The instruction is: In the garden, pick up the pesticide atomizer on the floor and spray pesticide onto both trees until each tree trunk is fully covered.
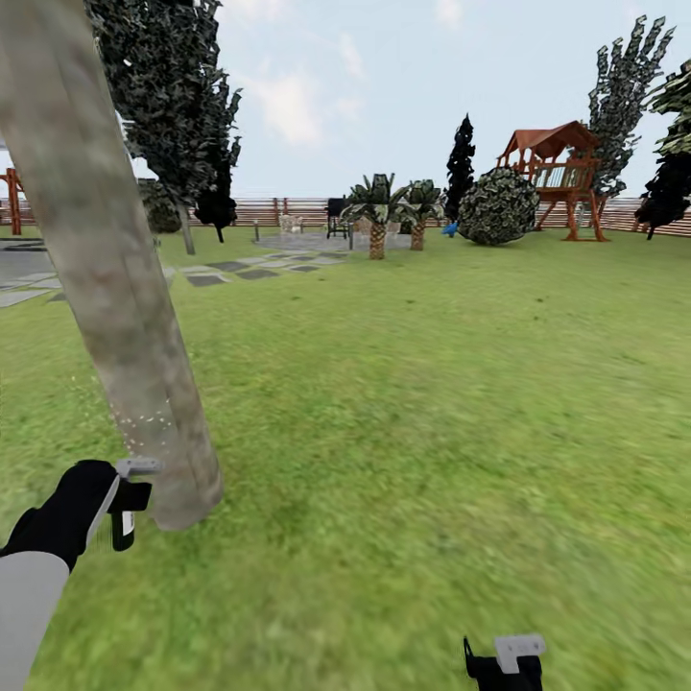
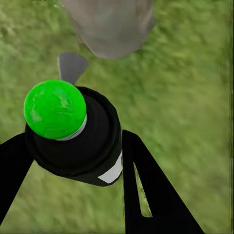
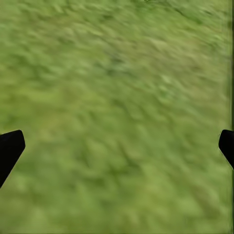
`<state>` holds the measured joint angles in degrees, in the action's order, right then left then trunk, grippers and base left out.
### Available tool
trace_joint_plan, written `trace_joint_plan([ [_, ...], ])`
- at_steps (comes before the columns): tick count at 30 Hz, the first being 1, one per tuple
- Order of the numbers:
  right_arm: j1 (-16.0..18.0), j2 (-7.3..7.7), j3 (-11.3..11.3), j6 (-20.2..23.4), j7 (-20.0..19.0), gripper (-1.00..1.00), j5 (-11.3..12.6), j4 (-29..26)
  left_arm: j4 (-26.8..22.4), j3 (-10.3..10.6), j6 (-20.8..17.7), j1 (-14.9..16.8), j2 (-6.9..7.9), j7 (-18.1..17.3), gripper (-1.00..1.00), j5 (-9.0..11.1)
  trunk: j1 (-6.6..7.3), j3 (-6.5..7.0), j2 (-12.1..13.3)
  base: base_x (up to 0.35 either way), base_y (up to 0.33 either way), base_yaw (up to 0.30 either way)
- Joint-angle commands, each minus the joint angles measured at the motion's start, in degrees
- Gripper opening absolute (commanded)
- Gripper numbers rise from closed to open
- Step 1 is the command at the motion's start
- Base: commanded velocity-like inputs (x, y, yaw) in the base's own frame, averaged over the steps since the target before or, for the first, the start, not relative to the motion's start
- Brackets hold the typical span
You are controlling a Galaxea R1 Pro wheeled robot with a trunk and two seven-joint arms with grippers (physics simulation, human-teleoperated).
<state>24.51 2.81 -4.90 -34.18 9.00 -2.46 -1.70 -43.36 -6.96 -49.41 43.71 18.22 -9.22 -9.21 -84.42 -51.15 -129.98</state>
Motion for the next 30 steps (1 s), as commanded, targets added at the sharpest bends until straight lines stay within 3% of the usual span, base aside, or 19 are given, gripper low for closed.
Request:
trace_joint_plan([
  [1,0.0,0.00,-0.5,0.0,0.6,1.00,-0.3,0.0,0.0,-0.2,-0.2,0.1,-0.03,-0.5,-1.00,-0.6,0.00,-0.06,0.0,0.138,-0.273,0.112],
  [6,0.0,0.00,-0.5,0.0,0.6,1.00,-0.3,0.0,0.1,-0.7,0.1,0.0,0.32,-0.5,-1.00,-0.7,0.00,-0.06,0.0,0.138,-0.273,0.240],
  [8,0.0,0.00,-0.5,0.0,0.6,1.00,-0.3,0.0,0.1,-2.2,0.2,0.0,0.60,-0.2,-1.00,-0.7,0.00,-0.06,0.0,0.138,-0.273,0.273],
  [10,0.0,0.00,-0.5,0.0,0.6,1.00,-0.3,0.0,0.2,-3.7,0.3,-0.1,0.74,2.6,-1.00,-0.7,0.00,-0.06,0.0,0.138,-0.273,0.275],
  [17,0.0,-0.01,-0.5,0.0,0.5,1.00,-0.3,0.0,1.9,-3.7,0.4,-0.9,0.11,3.8,-1.00,-0.4,0.00,-0.06,0.0,0.138,-0.273,0.209],
  [22,0.0,-0.01,-0.5,0.0,0.5,1.00,-0.3,0.0,5.5,-3.8,5.7,-0.9,0.06,3.8,-1.00,-0.6,0.00,-0.06,0.0,0.144,-0.270,0.009],
  [30,0.0,-0.03,-0.5,0.0,0.6,1.00,-0.3,0.0,5.9,-4.1,6.1,-0.9,0.06,3.9,-1.00,-0.2,0.00,-0.06,0.0,0.153,-0.262,0.076],
])
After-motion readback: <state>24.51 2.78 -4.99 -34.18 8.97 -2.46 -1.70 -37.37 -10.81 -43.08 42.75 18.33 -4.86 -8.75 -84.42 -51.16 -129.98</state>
